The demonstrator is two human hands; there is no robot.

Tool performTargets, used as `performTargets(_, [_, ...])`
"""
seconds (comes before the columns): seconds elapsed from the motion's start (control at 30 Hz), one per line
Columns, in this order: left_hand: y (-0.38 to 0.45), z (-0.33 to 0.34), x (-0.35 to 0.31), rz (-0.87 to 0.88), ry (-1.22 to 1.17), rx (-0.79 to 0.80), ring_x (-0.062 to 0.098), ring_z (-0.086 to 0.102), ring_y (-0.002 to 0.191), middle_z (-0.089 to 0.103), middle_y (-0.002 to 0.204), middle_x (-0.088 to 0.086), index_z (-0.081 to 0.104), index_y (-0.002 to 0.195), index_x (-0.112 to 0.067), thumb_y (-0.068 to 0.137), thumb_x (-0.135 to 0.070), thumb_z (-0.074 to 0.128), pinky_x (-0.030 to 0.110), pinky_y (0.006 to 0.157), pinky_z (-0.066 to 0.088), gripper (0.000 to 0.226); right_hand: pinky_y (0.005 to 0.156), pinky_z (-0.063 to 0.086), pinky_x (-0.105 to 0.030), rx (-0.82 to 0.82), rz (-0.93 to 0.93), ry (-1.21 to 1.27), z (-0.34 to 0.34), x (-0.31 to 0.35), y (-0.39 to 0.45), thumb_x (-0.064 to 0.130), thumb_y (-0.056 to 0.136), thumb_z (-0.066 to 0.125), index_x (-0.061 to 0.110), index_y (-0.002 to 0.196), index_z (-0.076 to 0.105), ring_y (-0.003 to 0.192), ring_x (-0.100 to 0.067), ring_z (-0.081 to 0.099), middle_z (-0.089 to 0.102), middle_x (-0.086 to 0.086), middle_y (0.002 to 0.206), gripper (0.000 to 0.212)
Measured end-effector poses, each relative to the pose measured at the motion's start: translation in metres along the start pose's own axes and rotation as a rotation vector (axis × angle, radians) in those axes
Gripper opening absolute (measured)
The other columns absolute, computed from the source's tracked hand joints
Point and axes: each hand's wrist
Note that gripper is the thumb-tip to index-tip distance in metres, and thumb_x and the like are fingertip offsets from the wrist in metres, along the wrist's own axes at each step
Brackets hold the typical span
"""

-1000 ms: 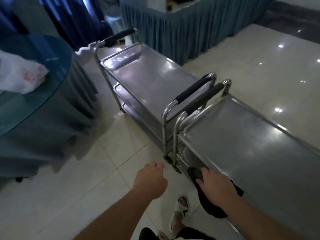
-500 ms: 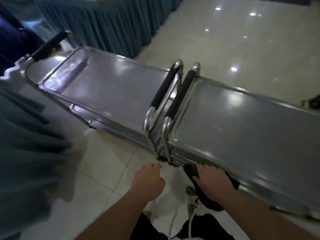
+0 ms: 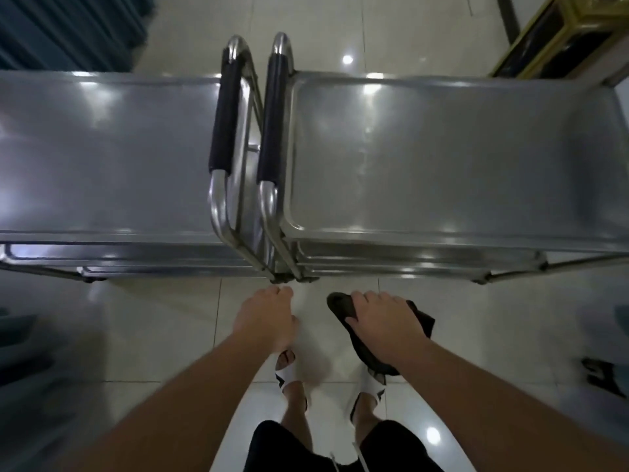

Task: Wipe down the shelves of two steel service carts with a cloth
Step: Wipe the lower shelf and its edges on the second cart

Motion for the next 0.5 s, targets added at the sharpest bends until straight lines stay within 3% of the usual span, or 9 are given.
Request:
performTargets(0.27, [0.056, 0.044, -0.02, -0.142, -0.077, -0.01, 0.029, 0.05, 0.133, 0.05, 0.149, 0.005, 0.039, 0.157, -0.026, 0.101, -0.037, 0.05, 0.046, 0.105, 0.045, 0.058, 0.097, 0.047, -0.046, -0.031, 0.022, 0.096, 0.042, -0.04, 0.055, 0.053, 0.109, 0.037, 0.018, 0.139, 0.048, 0.117, -0.03, 0.06, 0.063, -0.007, 0.131, 0.047])
performTargets(0.4, [0.097, 0.075, -0.008, -0.252, -0.296, -0.066, 0.029, 0.051, 0.137, 0.049, 0.154, 0.005, 0.037, 0.158, -0.026, 0.099, -0.04, 0.054, 0.045, 0.11, 0.044, 0.063, 0.096, 0.048, -0.046, -0.045, 0.018, 0.104, 0.076, -0.053, 0.089, 0.054, 0.109, 0.038, 0.017, 0.14, 0.048, 0.119, -0.031, 0.062, 0.064, -0.007, 0.133, 0.05])
performTargets(0.5, [0.136, 0.102, 0.007, -0.262, -0.442, -0.182, 0.028, 0.058, 0.125, 0.062, 0.134, 0.005, 0.048, 0.144, -0.025, 0.099, -0.038, 0.06, 0.036, 0.096, 0.043, 0.048, 0.095, 0.048, -0.046, -0.082, 0.042, 0.116, 0.106, -0.055, 0.119, 0.055, 0.108, 0.039, 0.018, 0.143, 0.046, 0.116, -0.032, 0.063, 0.064, -0.007, 0.13, 0.051])
Point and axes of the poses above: each hand's wrist, its own y-axis towards the middle knuckle, its own z-axis out of the palm, x = y × z
